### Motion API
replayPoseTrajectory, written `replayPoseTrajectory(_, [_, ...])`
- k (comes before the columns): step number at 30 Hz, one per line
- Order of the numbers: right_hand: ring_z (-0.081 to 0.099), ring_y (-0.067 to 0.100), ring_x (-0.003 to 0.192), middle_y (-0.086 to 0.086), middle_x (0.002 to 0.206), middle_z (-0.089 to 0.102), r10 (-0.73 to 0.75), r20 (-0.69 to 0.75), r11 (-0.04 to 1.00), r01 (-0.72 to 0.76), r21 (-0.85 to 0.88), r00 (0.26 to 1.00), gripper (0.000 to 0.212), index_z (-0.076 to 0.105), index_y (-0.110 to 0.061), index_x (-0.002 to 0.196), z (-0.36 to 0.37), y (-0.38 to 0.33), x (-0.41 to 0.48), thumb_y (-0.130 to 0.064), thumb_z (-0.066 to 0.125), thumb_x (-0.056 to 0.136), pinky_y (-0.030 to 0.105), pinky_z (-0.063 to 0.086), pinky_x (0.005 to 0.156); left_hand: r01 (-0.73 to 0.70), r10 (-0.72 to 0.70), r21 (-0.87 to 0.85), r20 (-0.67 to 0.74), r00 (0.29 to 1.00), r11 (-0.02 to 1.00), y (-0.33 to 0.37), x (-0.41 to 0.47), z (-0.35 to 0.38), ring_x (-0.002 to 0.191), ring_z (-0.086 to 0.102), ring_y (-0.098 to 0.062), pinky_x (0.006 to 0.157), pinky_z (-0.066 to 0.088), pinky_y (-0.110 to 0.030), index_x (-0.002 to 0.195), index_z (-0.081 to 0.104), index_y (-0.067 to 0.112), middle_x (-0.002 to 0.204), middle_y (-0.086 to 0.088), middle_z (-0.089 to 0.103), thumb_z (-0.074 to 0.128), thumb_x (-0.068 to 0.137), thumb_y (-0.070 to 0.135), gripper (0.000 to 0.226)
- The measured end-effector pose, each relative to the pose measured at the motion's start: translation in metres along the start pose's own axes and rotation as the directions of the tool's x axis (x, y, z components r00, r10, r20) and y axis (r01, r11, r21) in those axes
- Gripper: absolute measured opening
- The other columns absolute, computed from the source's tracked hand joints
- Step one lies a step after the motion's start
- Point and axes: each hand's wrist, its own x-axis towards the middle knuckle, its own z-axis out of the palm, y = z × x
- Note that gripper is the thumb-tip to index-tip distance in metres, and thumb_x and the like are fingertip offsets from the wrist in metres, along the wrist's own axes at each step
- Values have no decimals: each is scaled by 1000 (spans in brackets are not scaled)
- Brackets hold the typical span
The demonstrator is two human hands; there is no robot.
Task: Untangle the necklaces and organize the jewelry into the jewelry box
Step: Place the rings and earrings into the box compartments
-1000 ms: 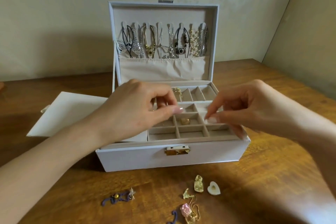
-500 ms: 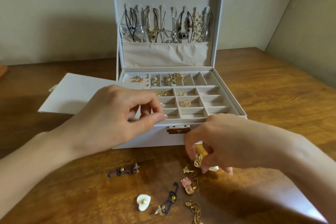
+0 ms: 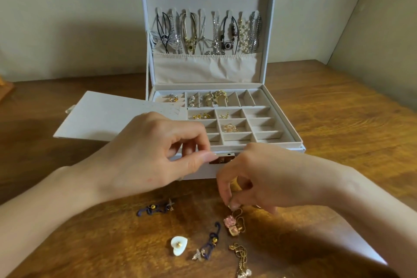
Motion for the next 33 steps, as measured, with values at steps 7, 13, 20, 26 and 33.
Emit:
replayPoseTrajectory(7, [44, 18, 37, 16, 50, 59, -66, -520, 772, 374, 515, 852, 9, 70, -9, 74, -29, 9, -11, -16, 74, 70, 16, 32, 37, 291, -307, -636, 88, 948, 715, 9, 16, 8, 83, 65, -6, 65, 51, -16, 98, 64, 25, 92, 8, 70, 73, 75, 35, 27])
replayPoseTrajectory(13, [41, 6, 36, 1, 46, 54, 105, -700, 624, 501, 599, 706, 14, 60, 0, 70, -23, 16, -1, -10, 69, 69, 14, 33, 37, 354, -454, -884, 191, 870, 306, 11, 46, 10, 55, 58, -5, 47, 47, -13, 77, 64, 12, 64, 0, 65, 67, 59, 19, 20])
replayPoseTrajectory(20, [47, 3, 40, 1, 49, 60, 256, -743, 902, 123, 413, 618, 3, 70, -17, 77, -38, 49, -6, -16, 73, 79, 14, 37, 44, 457, -454, -452, 124, 883, 766, -23, 93, -5, 59, 60, 2, 57, 49, -11, 77, 66, 16, 65, 9, 67, 68, 78, 8, 9])
replayPoseTrajectory(26, [42, 6, 38, -1, 49, 61, 339, -806, 929, -39, 367, 485, 7, 70, -19, 77, -51, 85, -15, -16, 70, 84, 13, 36, 43, 333, -318, -35, 214, 924, 942, -37, 126, 5, 63, 59, 2, 68, 48, -18, 76, 68, 20, 72, 8, 67, 71, 81, 13, 9])
replayPoseTrajectory(33, [47, 4, 38, -2, 50, 62, 332, -806, 938, -83, 336, 491, 6, 69, -18, 79, -48, 92, -12, -18, 69, 84, 11, 38, 42, 325, -328, 55, 255, 910, 944, -33, 135, 15, 52, 50, 4, 52, 35, -10, 72, 70, 21, 59, 15, 59, 74, 78, 18, 8])
